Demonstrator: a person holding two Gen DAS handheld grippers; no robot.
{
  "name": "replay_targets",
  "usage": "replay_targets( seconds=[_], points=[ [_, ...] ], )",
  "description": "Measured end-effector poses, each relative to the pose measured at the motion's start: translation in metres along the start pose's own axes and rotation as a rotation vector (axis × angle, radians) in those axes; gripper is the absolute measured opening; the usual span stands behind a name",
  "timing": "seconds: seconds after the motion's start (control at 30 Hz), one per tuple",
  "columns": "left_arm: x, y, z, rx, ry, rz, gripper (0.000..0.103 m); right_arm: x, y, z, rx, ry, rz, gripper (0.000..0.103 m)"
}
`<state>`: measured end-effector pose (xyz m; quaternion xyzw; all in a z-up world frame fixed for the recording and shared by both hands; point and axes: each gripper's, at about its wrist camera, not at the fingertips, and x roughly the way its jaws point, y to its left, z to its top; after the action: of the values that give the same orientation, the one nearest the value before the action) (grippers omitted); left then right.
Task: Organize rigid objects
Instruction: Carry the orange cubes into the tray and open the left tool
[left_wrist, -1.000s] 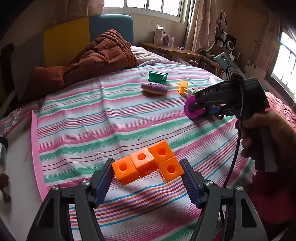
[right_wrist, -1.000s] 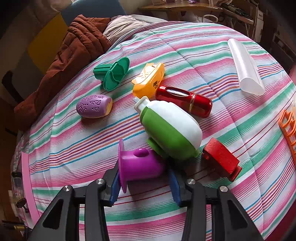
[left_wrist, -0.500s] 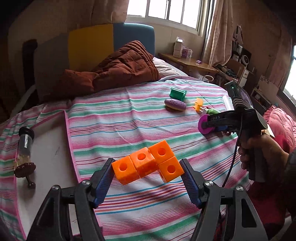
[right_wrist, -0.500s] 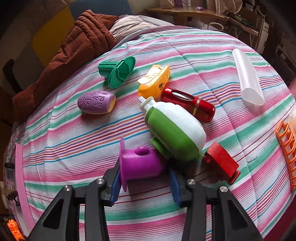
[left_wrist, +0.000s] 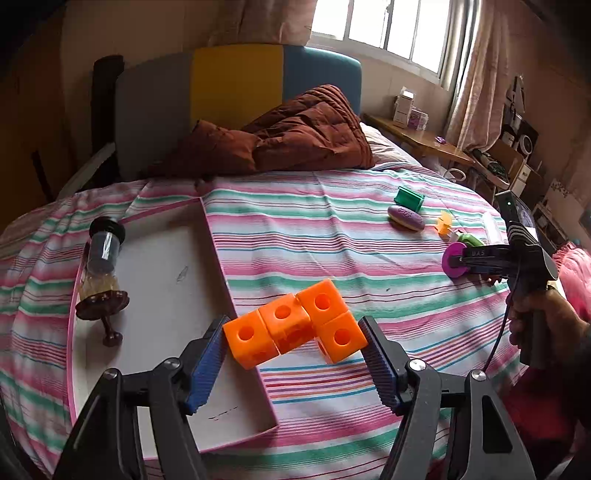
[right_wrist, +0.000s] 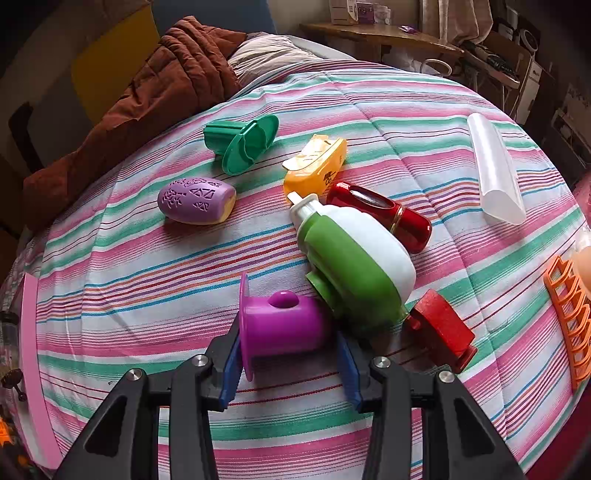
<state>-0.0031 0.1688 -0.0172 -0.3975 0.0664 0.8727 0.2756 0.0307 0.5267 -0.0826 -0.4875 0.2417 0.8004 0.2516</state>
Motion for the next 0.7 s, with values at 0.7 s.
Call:
replay_targets(
  seconds=[0.7],
  points=[
    [0.033,0.163,-0.030,-0.246,0.109,0.245,0.071,-0.002,0.007,-0.003,-0.045,-0.012,-0.031,0.044]
  ],
)
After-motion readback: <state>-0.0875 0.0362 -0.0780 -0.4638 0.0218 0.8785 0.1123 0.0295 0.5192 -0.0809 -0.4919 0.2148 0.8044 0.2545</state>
